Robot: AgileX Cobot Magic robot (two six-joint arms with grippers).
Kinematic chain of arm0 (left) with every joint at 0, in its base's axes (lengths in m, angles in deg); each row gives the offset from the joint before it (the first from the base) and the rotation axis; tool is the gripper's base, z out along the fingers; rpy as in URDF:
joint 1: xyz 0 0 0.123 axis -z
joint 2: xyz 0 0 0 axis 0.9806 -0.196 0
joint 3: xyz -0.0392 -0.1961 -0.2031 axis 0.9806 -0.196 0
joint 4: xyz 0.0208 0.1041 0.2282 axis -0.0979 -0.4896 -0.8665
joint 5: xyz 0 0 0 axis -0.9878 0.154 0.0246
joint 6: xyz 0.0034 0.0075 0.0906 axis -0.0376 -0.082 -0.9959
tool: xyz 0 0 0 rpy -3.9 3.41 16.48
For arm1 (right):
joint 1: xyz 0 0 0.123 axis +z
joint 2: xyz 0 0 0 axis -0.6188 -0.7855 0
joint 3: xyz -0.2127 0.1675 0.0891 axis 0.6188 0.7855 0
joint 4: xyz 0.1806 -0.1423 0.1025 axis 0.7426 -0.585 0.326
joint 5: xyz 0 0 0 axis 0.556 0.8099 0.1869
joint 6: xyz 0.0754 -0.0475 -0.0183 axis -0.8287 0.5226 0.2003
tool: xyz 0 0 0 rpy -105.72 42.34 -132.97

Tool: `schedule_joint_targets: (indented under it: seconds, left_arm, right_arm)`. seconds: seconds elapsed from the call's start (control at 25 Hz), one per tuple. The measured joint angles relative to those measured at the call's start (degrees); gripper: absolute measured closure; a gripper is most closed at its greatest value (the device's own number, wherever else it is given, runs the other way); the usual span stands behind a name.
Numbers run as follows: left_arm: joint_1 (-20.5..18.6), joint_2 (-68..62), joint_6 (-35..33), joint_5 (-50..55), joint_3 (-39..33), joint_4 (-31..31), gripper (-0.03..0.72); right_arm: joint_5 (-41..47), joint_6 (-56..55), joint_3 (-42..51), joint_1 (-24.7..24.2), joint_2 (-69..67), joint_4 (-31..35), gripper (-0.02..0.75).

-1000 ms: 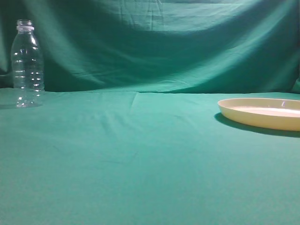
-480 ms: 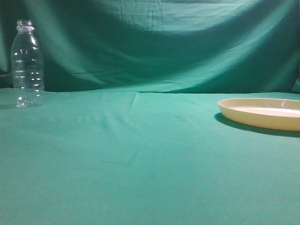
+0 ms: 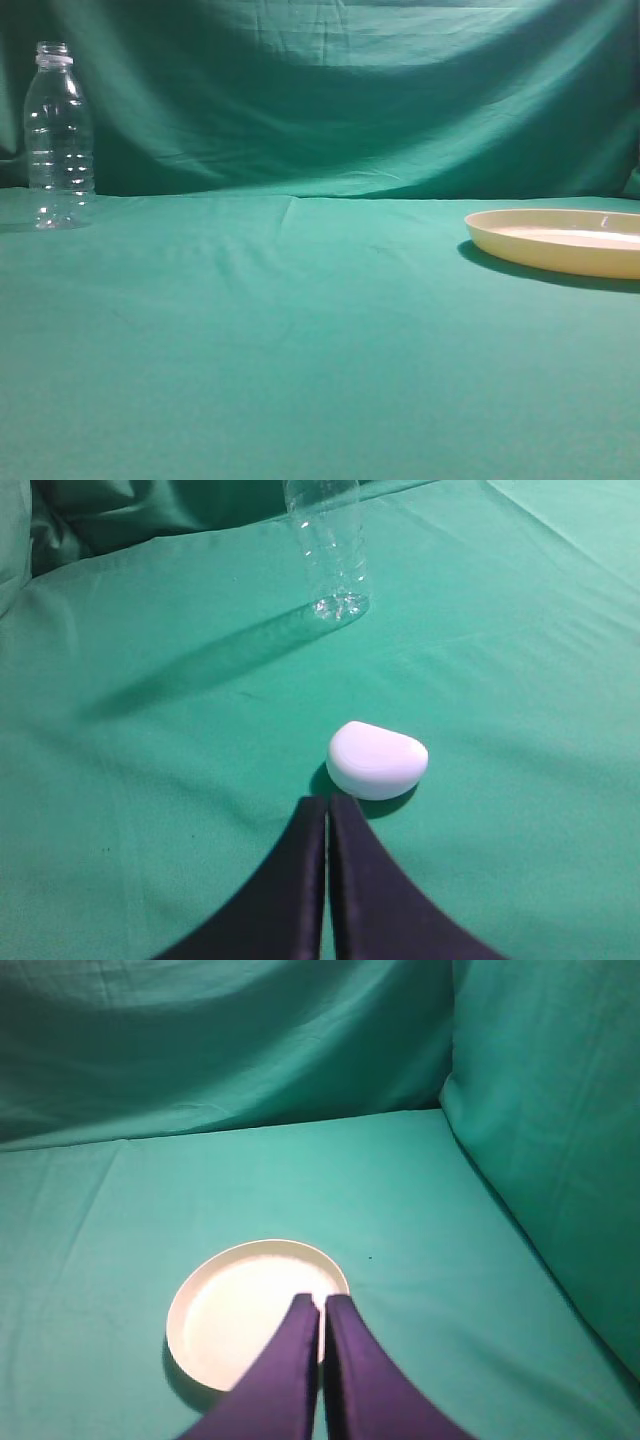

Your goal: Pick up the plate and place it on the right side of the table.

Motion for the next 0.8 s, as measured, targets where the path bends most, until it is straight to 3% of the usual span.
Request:
schedule_joint_targets:
  seconds: [0.32, 0.8]
  left_arm:
    - [0.00, 0.00, 0.00, 0.00, 0.00, 0.00, 0.688]
    - [0.00, 0.00, 0.00, 0.00, 0.00, 0.00, 0.688]
  right_arm:
    - [-4.08, 2.17, 3.32, 0.00, 0.47, -2.19, 0.738]
    - [-24.38, 4.76, 35.31, 0.00, 14.59, -2.53, 0.738]
